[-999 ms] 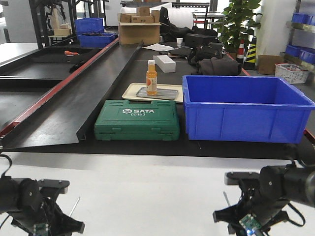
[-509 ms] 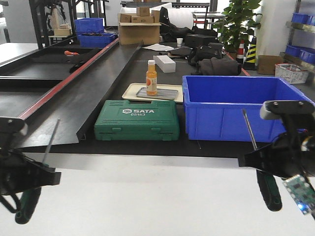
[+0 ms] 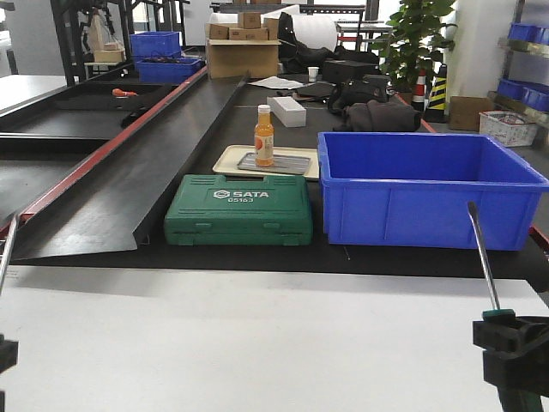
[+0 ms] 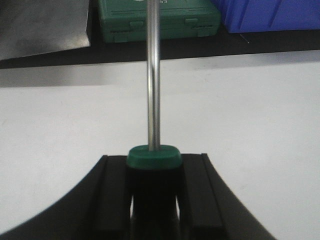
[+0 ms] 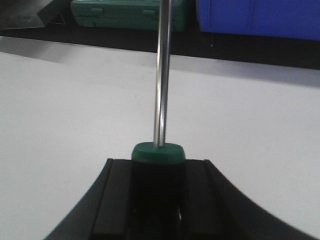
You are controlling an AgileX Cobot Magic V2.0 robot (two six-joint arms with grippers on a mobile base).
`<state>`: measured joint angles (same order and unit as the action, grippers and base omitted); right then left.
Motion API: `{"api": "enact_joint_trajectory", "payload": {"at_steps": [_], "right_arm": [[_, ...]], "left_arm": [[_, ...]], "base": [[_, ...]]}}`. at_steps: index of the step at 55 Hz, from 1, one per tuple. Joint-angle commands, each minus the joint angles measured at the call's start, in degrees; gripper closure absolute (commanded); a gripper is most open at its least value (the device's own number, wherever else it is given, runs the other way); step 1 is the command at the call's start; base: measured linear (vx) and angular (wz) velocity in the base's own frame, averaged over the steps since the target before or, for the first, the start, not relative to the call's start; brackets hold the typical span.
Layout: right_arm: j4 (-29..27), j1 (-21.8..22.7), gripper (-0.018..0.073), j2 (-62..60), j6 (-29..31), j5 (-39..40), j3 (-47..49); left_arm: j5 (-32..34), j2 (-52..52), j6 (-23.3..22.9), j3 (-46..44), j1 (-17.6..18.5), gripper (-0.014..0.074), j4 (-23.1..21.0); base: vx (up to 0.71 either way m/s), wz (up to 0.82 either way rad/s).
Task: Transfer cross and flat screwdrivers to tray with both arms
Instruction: 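Lift both screwdrivers upright off the table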
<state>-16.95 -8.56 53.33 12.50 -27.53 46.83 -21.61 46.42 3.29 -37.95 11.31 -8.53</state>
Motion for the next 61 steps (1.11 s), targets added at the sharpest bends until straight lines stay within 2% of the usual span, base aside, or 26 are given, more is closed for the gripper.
{"api": "enact_joint_trajectory", "payload": {"at_steps": [1, 9, 18, 30, 41, 61], "right_arm": [[-4.7, 0.0, 0.0570, -1.8, 7.3, 5.0, 1.6], [-11.2, 0.0, 0.0568, -2.1, 14.1, 3.9, 1.6], [-15.3, 0.0, 0.0568, -3.1, 15.0, 5.7, -1.2], [-15.4, 0.0, 0.0567, -7.7, 15.8, 10.4, -7.6], [-15.4, 0.1, 0.0567, -8.8, 15.8, 10.4, -7.7], [-15.4, 0.1, 0.0567, -8.8, 15.8, 8.4, -7.7]], "left_arm": [[7.0, -3.8, 0.4, 0.9, 0.2, 0.0597, -1.3], [6.6, -6.9, 2.9, 1.6, 0.2, 0.0596, -1.3], [6.7, -7.3, 3.1, 1.6, 0.2, 0.0596, -1.5], [6.9, -7.3, 3.1, 1.4, 0.2, 0.0596, -3.8], [8.9, -7.3, 3.1, 1.4, 0.2, 0.0596, -3.8], [8.5, -7.3, 3.1, 1.4, 0.2, 0.0596, -3.8]], "base": [[0.00, 0.00], [0.00, 0.00], [0.00, 0.00], [0.00, 0.00], [0.00, 0.00], [0.00, 0.00]]}}
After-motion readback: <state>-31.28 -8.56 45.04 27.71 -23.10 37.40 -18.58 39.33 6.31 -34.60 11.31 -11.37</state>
